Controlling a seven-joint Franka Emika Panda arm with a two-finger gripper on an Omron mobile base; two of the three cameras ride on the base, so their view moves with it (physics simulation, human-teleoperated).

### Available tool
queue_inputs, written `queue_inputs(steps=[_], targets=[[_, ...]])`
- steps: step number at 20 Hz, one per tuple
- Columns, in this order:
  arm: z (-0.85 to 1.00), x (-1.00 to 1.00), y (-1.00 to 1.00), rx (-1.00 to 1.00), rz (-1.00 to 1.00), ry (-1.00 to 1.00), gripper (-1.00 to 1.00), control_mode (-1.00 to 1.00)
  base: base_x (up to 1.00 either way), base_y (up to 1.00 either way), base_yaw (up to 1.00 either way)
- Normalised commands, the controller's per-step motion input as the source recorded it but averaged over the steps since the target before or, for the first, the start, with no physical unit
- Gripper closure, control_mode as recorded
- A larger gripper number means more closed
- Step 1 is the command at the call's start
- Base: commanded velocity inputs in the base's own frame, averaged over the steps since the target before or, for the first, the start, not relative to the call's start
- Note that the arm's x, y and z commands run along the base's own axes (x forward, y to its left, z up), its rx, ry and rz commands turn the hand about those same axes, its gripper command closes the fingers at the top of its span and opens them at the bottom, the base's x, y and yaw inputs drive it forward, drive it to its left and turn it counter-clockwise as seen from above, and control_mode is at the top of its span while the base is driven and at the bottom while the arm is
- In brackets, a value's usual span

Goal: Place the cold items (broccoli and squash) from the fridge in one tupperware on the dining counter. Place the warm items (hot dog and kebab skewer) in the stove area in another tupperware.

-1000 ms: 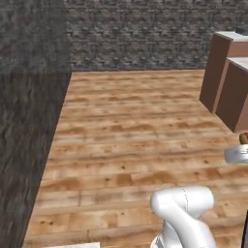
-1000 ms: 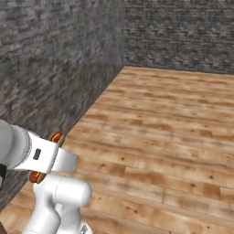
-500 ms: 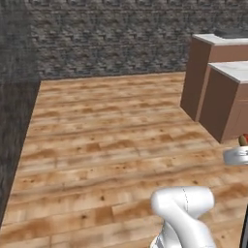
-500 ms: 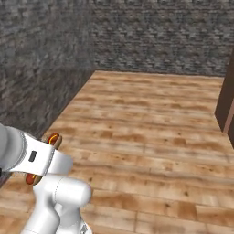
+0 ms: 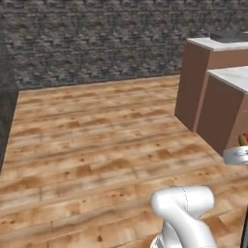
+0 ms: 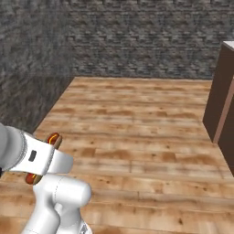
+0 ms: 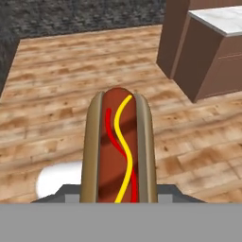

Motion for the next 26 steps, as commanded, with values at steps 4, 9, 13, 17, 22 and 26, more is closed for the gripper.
queue_inputs(steps=[4,9,13,17,22,26], targets=[[0.0,0.0,0.0,0.0,0.0,0.0,1.0,1.0,1.0,-0.03,-0.24],[0.0,0.0,0.0,0.0,0.0,0.0,1.0,1.0,1.0,-0.04,-0.18],[0.0,0.0,0.0,0.0,0.0,0.0,1.0,1.0,1.0,-0.06,-0.19],[0.0,0.0,0.0,0.0,0.0,0.0,1.0,1.0,1.0,-0.01,-0.24],[0.0,0.0,0.0,0.0,0.0,0.0,1.0,1.0,1.0,0.0,-0.27],[0.0,0.0,0.0,0.0,0.0,0.0,1.0,1.0,1.0,0.0,-0.3]])
